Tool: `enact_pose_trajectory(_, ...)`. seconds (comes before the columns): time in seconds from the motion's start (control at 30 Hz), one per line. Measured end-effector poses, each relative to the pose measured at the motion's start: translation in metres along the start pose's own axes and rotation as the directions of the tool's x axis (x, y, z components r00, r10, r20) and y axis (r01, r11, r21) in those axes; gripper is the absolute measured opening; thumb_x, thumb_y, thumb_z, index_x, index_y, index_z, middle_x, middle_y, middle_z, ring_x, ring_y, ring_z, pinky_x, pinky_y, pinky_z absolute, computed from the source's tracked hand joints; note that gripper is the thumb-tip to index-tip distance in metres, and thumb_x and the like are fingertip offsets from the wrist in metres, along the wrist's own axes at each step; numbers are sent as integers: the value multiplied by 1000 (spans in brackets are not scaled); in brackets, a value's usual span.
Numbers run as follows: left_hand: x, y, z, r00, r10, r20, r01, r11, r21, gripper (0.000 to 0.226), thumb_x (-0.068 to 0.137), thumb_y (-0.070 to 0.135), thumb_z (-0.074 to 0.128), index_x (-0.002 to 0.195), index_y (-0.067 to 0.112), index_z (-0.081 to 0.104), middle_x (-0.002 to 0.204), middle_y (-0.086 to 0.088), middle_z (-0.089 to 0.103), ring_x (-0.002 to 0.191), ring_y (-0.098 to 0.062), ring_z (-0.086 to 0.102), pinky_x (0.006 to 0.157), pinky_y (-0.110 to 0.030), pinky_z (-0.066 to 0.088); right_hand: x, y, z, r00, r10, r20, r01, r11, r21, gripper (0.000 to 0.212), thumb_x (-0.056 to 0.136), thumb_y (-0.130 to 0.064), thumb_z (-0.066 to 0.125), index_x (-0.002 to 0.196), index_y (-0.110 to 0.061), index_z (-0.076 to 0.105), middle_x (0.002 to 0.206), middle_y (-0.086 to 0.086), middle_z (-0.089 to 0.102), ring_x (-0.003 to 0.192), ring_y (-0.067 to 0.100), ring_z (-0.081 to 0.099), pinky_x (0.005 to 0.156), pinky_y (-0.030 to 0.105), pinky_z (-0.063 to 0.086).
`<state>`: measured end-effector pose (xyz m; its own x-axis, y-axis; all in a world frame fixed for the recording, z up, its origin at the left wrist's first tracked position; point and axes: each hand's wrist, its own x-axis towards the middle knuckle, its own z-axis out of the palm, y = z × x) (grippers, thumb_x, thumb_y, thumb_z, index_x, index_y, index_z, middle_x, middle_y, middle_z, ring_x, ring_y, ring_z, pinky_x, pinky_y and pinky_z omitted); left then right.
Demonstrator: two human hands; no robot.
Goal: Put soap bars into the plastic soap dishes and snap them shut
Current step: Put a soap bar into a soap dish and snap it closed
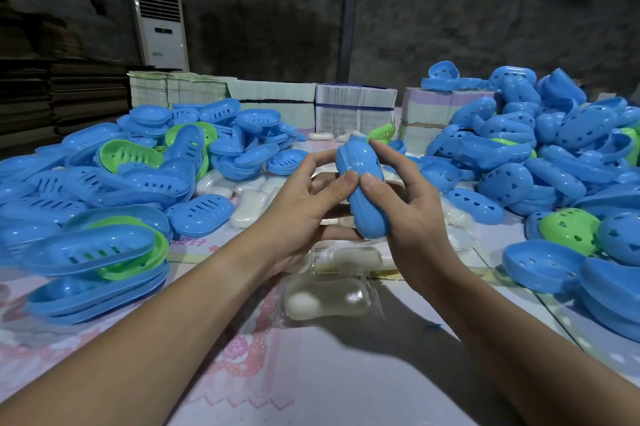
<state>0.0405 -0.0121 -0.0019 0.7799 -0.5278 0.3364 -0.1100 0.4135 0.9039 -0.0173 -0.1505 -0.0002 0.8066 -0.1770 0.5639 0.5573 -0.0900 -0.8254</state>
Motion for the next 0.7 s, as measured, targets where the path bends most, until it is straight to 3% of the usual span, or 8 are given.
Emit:
enact_pose_trajectory(0.17,-1,-5,0,1000,6,-14,-7,1000,-22,44,78,34,76,117,24,59,97,-1,75,94,-28,76,65,-43,61,0,3,-2,1000,12,18,-12,1000,1,45,82,-31,66,127,-35,62,133,15,56,113,33,62,86,48,58)
enact_pose_trajectory(0.27,-1,-6,2,999,1,-37,-3,999,-49,43,77,34,75,116,25,60,103,-7,76,93,-29,76,65,-44,62,1,3,0,1000,-18,22,19,998,-61,45,84,-33,63,129,-35,58,134,14,55,119,31,58,99,54,50)
enact_pose_trajectory(0.5,-2,0,6,996,-69,-48,62,989,-134,51,75,27,75,122,22,58,109,-15,74,92,-33,75,65,-47,63,3,7,2,996,-25,85,34,995,-99,41,87,-36,54,127,-41,48,139,12,49,124,30,52,103,46,49)
enact_pose_trajectory(0.63,-3,0,6,993,-111,-37,105,985,-137,59,72,20,75,129,20,58,118,-20,68,99,-37,73,72,-51,63,8,15,-7,989,46,139,-53,998,43,36,92,-35,55,127,-40,51,113,-21,67,105,10,66,82,28,56)
enact_pose_trajectory(0.7,-3,1,5,994,-112,-18,110,989,-100,63,71,15,75,132,20,57,121,-20,66,103,-38,71,74,-50,63,9,18,-9,991,73,112,-84,991,101,32,91,-37,56,123,-44,55,111,-22,68,105,10,67,82,27,55)
